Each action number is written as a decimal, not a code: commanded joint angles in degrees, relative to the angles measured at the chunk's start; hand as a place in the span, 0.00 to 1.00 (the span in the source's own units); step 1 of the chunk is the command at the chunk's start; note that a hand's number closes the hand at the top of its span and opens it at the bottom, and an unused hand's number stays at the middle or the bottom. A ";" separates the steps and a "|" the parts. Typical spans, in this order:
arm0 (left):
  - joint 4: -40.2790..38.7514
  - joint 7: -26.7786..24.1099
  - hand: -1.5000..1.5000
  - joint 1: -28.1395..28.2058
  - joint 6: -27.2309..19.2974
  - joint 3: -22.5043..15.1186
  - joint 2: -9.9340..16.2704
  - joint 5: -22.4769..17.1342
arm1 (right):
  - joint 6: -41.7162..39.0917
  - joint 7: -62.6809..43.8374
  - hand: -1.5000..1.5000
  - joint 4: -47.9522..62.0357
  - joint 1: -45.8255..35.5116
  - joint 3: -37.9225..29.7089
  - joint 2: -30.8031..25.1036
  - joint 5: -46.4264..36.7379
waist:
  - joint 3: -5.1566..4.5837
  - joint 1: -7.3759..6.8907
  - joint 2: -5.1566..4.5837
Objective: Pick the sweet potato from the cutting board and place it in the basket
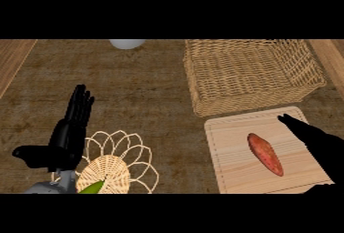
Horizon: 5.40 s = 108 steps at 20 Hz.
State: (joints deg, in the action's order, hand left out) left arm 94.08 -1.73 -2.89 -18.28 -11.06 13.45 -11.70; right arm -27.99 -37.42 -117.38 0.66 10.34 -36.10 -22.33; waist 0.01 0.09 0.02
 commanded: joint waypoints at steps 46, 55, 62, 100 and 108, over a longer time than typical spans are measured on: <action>2.87 0.67 0.50 4.11 12.11 9.94 -7.10 7.32 | 8.93 25.68 0.00 33.94 -1.87 -4.32 20.30 -31.00 | 0.00 -0.25 -0.03; 1.81 1.80 0.50 2.49 10.85 8.77 -9.61 9.37 | 2.85 30.92 1.00 35.41 -6.50 -3.54 15.78 -32.44 | -0.01 -0.40 -0.07; -0.29 1.27 0.50 1.45 12.87 12.17 -8.43 7.98 | 8.65 31.42 1.00 32.37 -1.17 0.98 20.10 -38.37 | -0.02 -0.08 0.00; -0.75 2.28 0.50 -0.25 12.73 11.94 -9.09 8.84 | 26.84 -7.37 1.00 -1.78 -17.28 27.85 36.07 -28.53 | -0.04 0.05 0.07; 3.19 3.29 0.50 3.25 12.33 10.03 -10.09 9.75 | 22.57 -5.82 1.00 5.82 -22.70 15.21 31.71 -33.31 | -0.04 -0.36 -0.04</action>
State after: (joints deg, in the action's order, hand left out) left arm 97.62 2.30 -0.74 -6.71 -0.89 3.56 -1.46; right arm -4.20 -42.93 -115.51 -18.51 29.63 -3.39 -52.72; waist -0.01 -0.05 0.06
